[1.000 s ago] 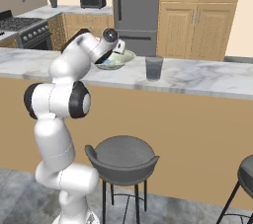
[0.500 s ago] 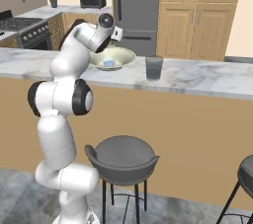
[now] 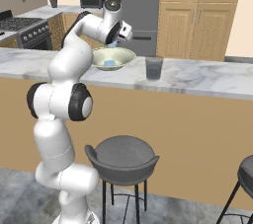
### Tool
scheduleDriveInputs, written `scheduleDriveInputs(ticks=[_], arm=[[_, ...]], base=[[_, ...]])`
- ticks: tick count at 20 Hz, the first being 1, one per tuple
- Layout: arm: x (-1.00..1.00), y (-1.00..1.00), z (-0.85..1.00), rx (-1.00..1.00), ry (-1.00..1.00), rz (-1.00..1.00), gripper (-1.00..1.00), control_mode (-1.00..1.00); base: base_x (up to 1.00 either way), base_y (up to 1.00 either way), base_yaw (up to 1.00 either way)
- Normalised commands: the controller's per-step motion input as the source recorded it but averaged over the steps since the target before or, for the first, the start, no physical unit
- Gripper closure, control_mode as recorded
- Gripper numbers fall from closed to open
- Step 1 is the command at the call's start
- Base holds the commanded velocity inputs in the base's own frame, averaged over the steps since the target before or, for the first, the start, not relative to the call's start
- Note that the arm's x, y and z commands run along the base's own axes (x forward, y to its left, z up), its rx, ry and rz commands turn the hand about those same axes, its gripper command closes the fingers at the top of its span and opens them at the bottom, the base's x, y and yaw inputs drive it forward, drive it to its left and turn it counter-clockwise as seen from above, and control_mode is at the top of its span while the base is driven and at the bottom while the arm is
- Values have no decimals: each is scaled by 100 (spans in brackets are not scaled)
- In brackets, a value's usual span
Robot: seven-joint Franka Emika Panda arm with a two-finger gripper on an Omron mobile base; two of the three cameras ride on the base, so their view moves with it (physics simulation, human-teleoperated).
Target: There are four ice cubes in the ice bowl. Place two ice cubes in each glass of water.
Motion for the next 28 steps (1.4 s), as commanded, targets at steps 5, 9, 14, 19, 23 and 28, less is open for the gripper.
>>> scheduleDriveInputs(ticks=[5,9,14,19,23,28], arm=[[-72,-61,0,0,9,-15,100,-100],[-24,-44,-3,-6,10,-16,100,-100],[-3,-41,-1,-6,5,-17,100,-100],[14,-42,0,-5,0,-15,100,-100],[1,-60,0,-3,5,-15,100,-100],[0,-69,0,0,14,-9,100,-100]], base=[[0,0,0],[0,0,0],[0,0,0],[0,0,0],[0,0,0],[0,0,0]])
